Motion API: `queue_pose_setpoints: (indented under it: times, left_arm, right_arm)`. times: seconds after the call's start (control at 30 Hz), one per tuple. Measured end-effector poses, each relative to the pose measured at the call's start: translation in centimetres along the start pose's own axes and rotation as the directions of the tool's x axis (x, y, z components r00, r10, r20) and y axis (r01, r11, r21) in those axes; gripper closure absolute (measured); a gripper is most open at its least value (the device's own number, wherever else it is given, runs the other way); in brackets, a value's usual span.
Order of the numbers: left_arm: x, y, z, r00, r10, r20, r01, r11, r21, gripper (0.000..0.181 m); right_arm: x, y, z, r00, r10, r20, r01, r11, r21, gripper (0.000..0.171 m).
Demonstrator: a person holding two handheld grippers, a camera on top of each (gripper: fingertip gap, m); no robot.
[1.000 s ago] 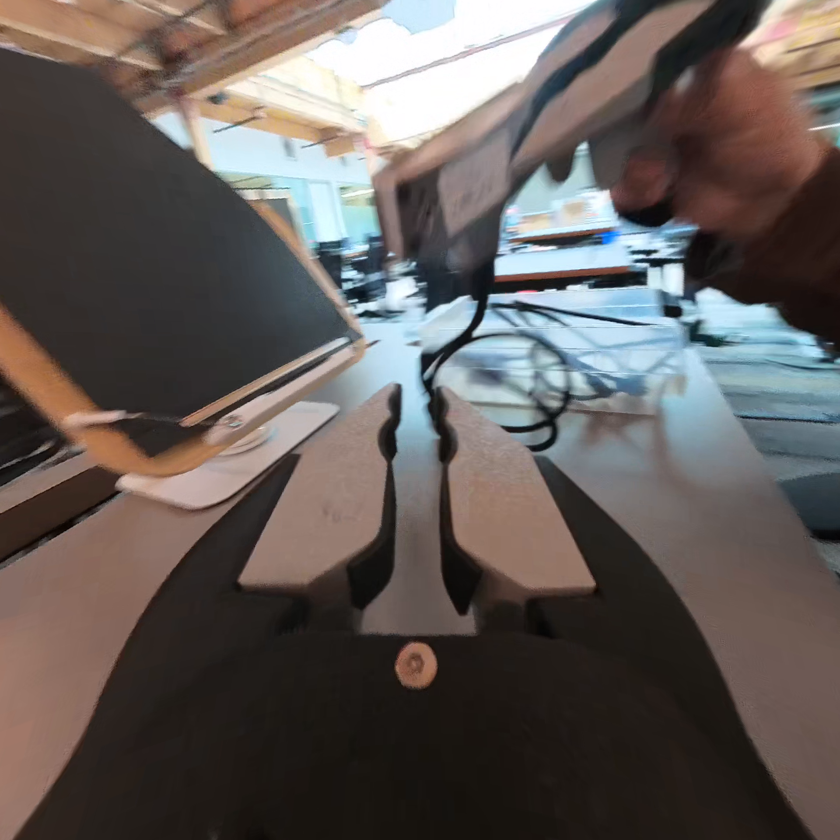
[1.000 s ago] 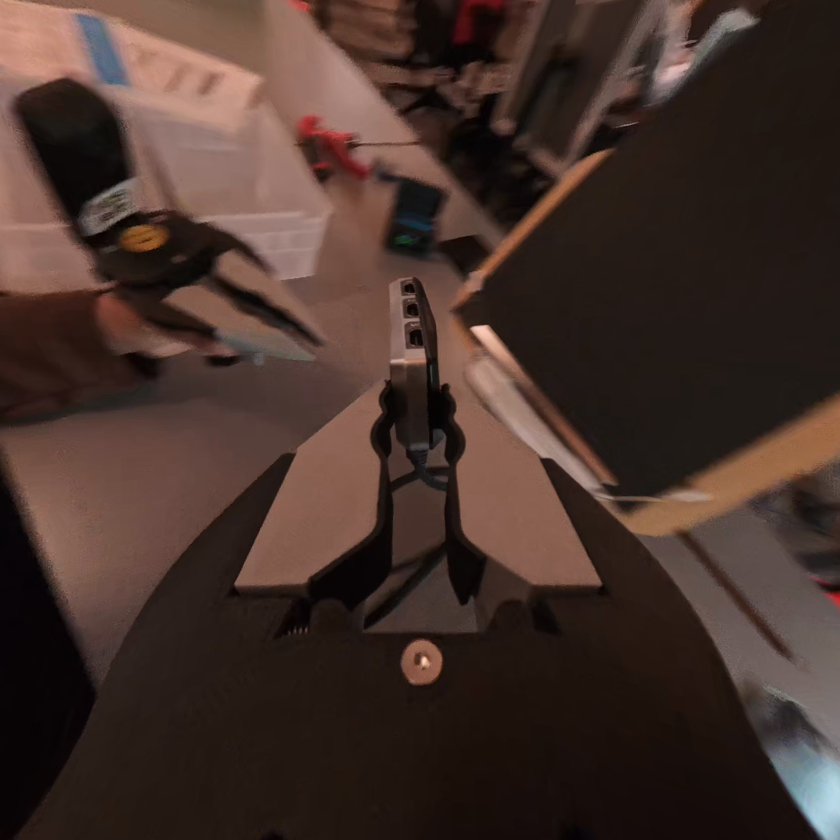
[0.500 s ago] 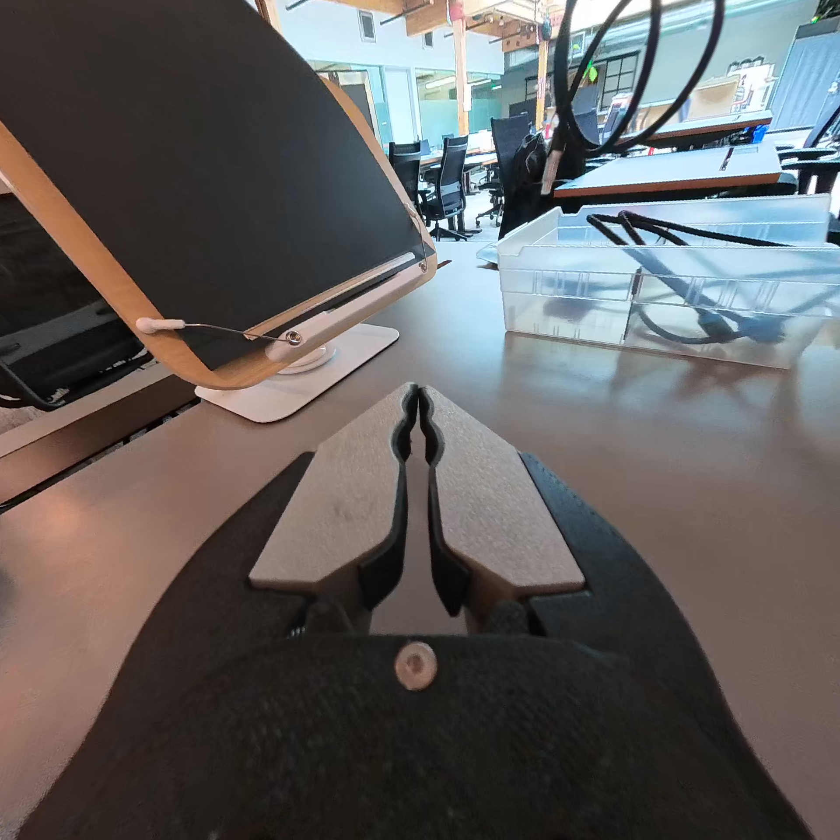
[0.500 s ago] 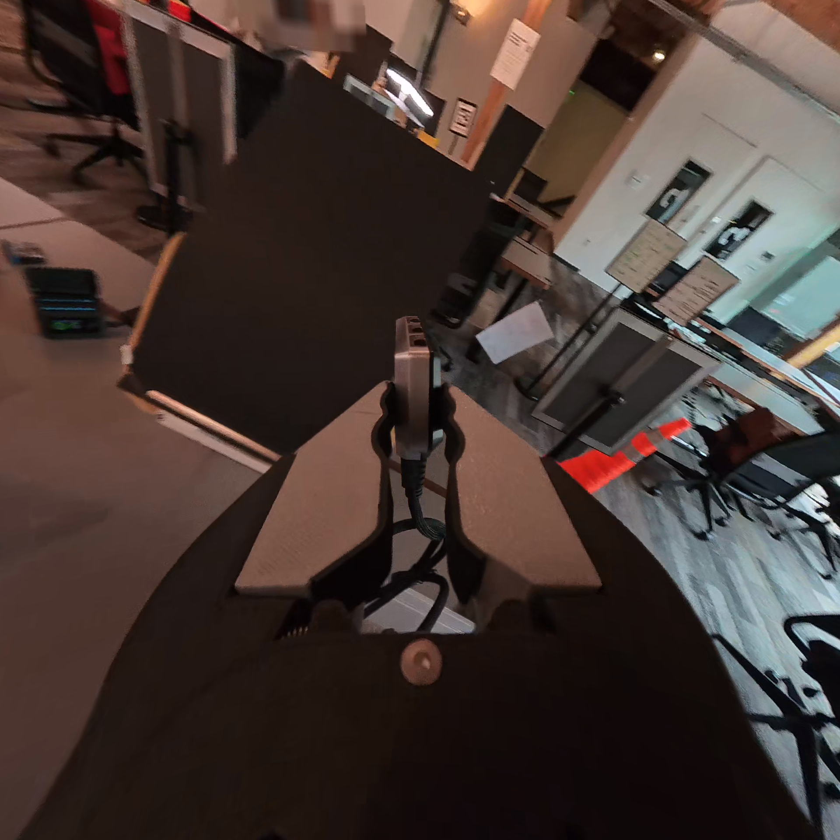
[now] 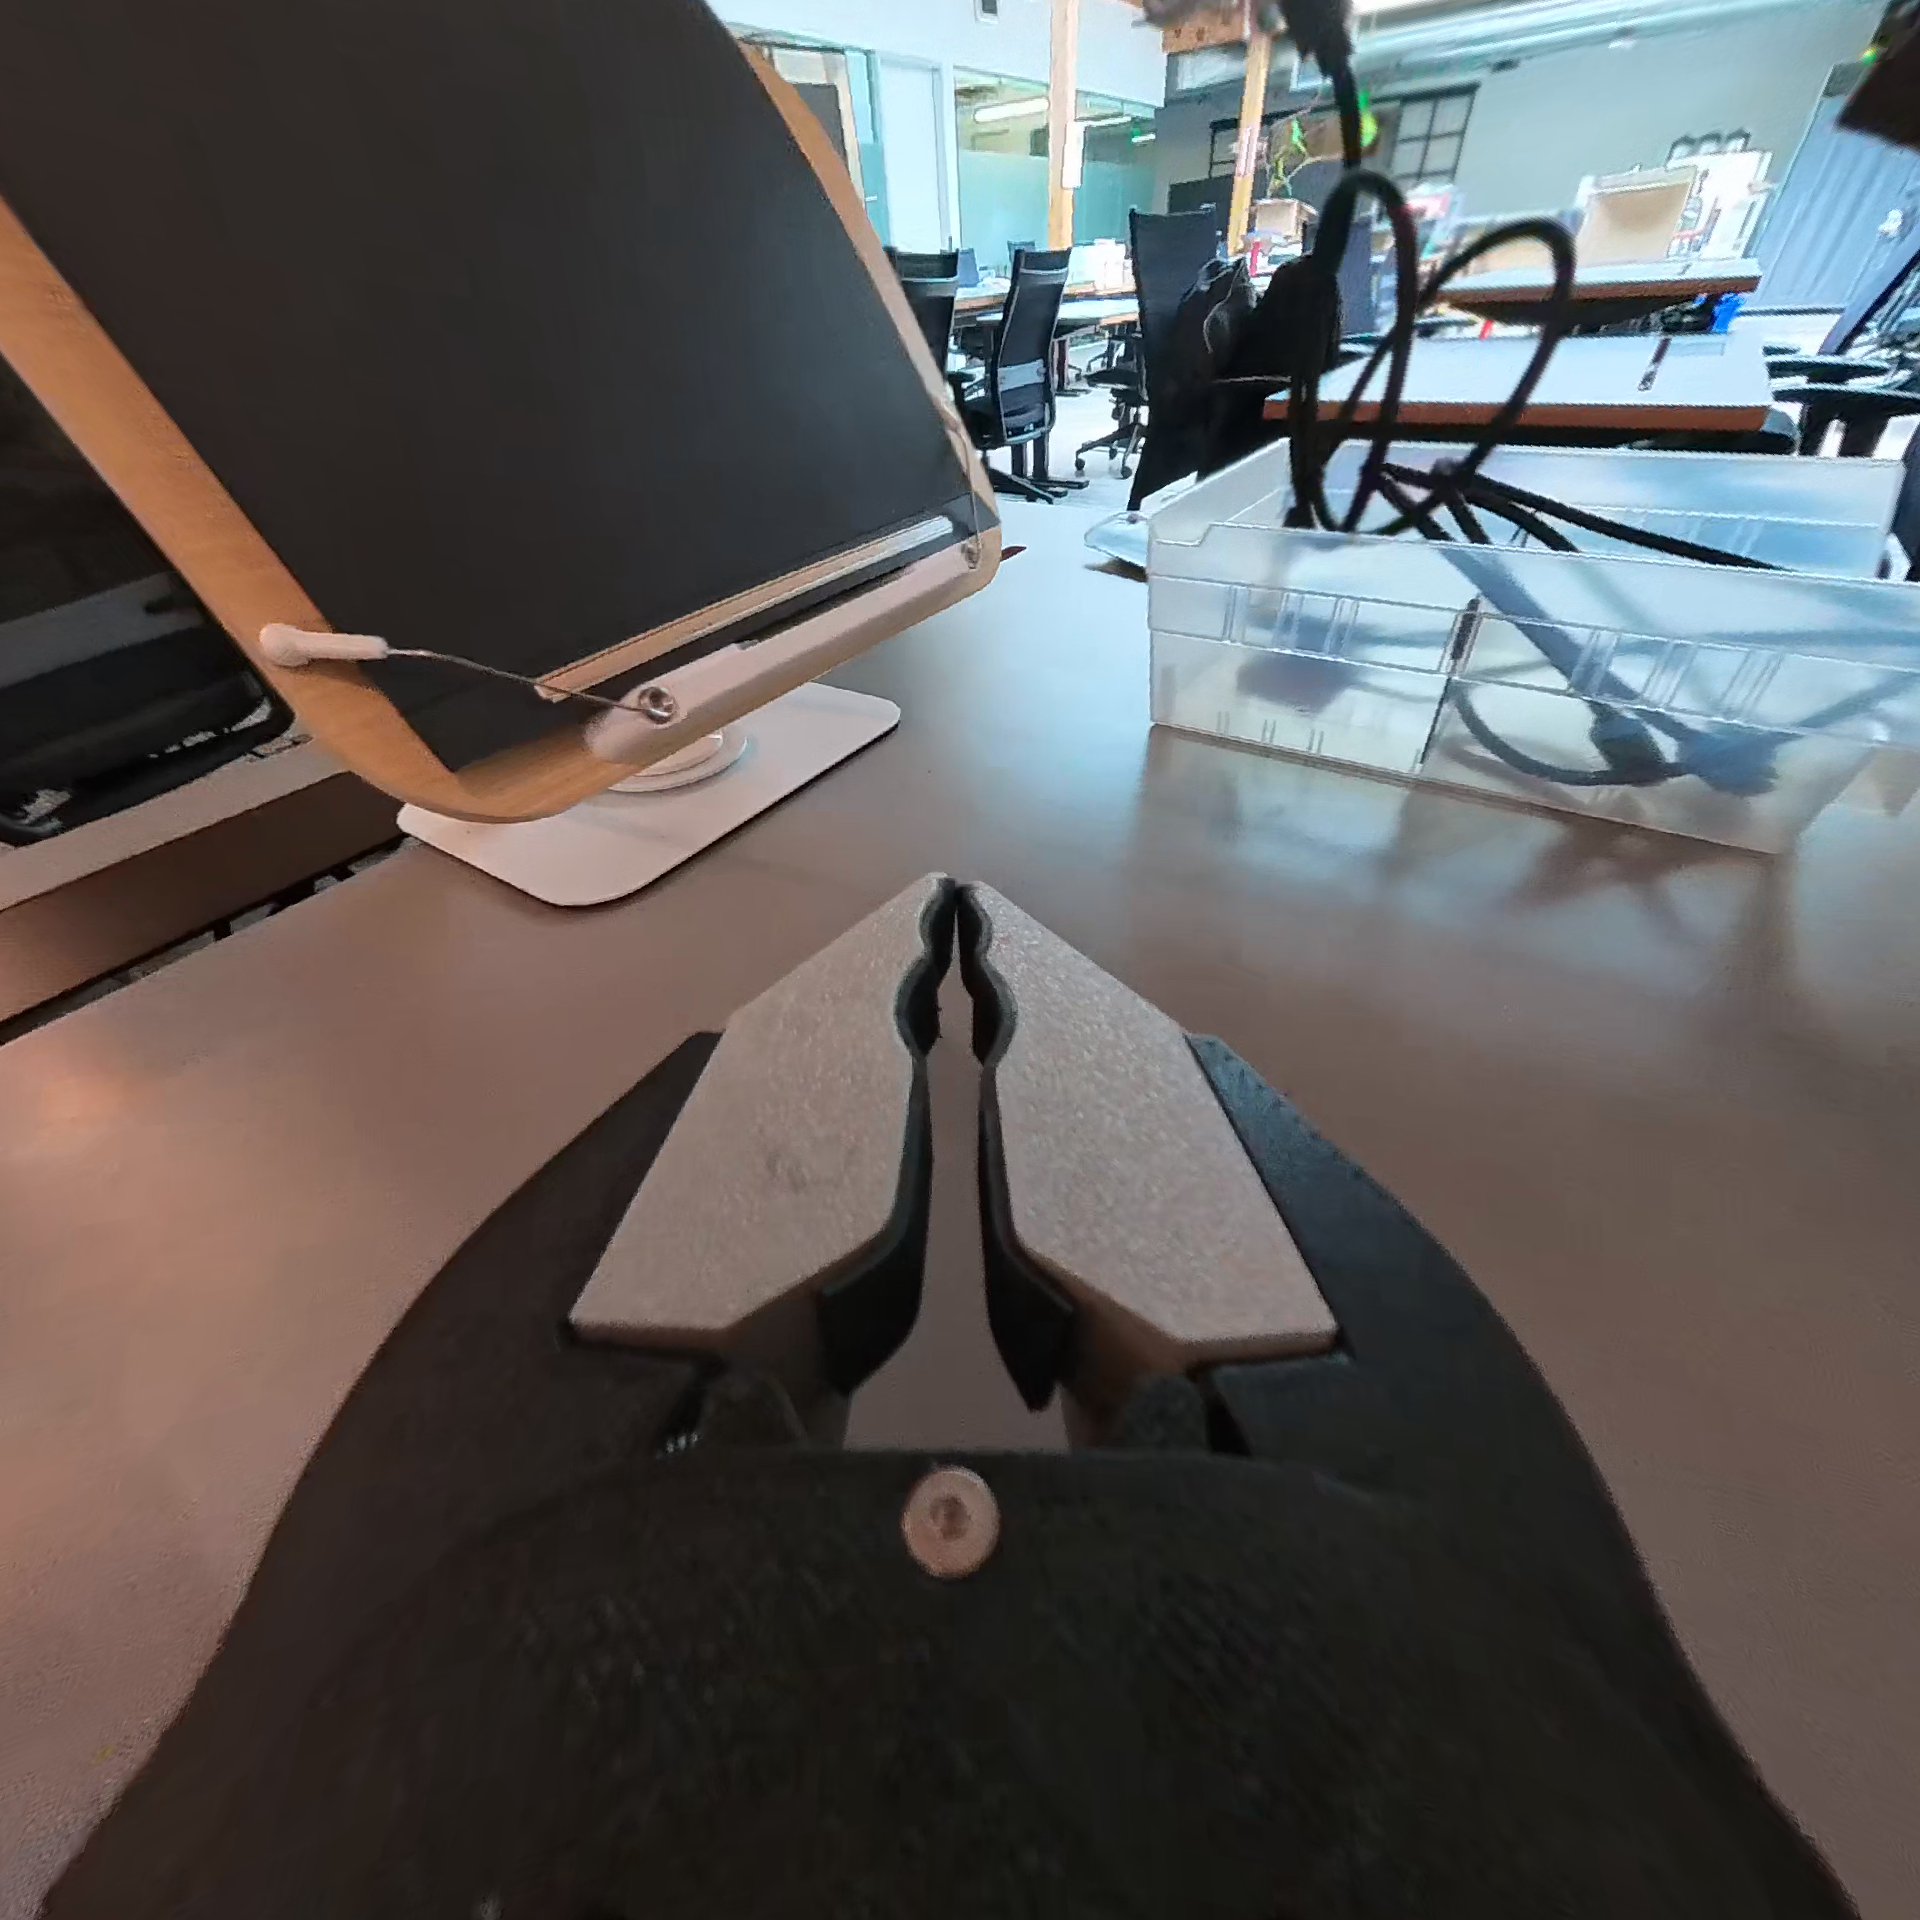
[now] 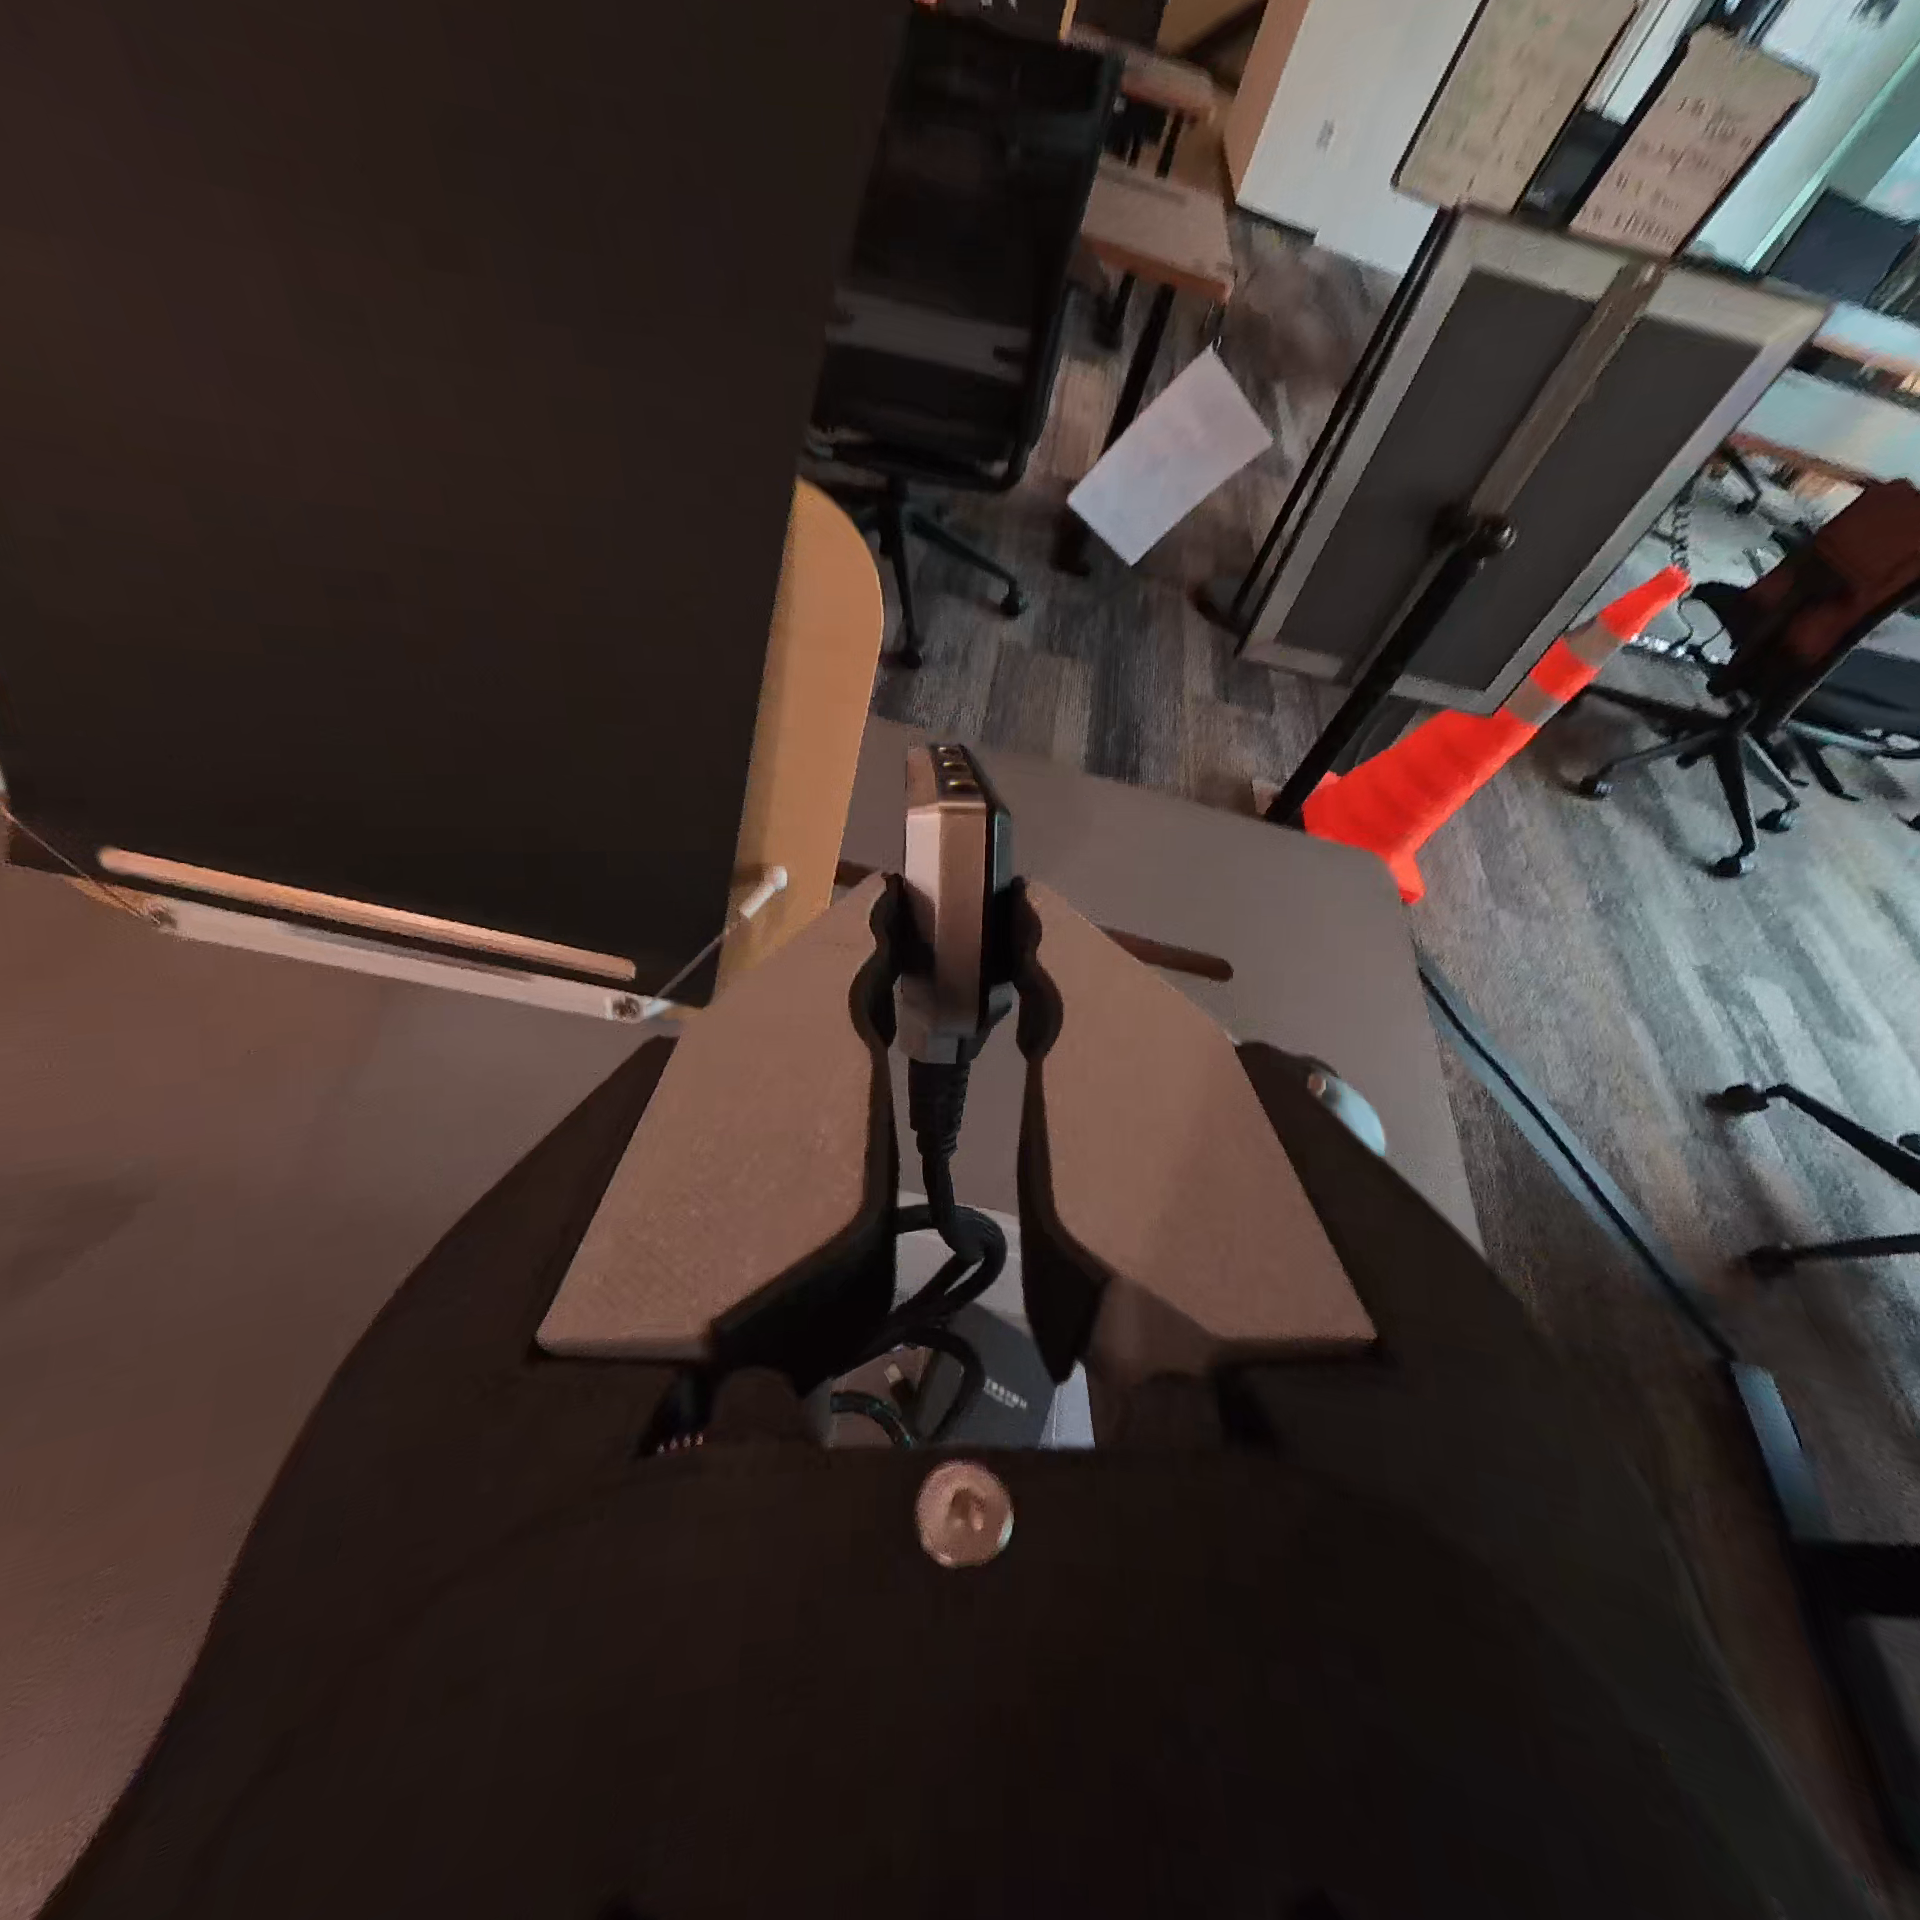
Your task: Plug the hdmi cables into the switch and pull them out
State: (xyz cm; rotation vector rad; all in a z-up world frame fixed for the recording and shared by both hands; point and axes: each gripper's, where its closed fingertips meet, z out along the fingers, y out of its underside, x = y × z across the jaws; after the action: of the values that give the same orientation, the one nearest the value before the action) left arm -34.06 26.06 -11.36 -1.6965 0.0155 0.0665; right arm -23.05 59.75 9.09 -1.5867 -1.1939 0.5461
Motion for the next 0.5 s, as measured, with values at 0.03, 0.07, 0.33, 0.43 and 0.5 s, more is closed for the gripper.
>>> queue_pose_setpoints:
  times: [0.03,0.07,0.33,0.43,0.5]
  left_arm:
    - [-0.2,0.1,0.0,1.000,-0.004,0.007,0.004,1.000,-0.005,0.181]
    - [-0.3,0.1,-0.1,1.000,-0.006,0.011,0.006,1.000,-0.009,0.181]
    - [0.6,1.0,0.5,1.000,0.011,-0.026,-0.013,0.998,-0.060,0.181]
    - [1.0,1.6,0.8,0.999,0.036,-0.039,-0.039,0.995,-0.095,0.181]
    - [1.2,1.9,0.9,0.998,0.051,-0.042,-0.055,0.993,-0.108,0.181]
  right_arm:
    - [0.0,0.8,0.5,1.000,-0.004,-0.003,0.004,1.000,-0.026,0.155]
    - [0.0,1.9,1.1,1.000,-0.014,-0.004,0.013,0.998,-0.063,0.155]
    - [-0.5,12.8,2.2,0.967,-0.129,0.218,0.217,0.864,-0.453,0.153]
    - [-1.2,16.7,2.1,0.915,-0.234,0.328,0.385,0.749,-0.539,0.152]
    - [-2.1,17.9,2.8,0.878,-0.307,0.367,0.470,0.702,-0.536,0.149]
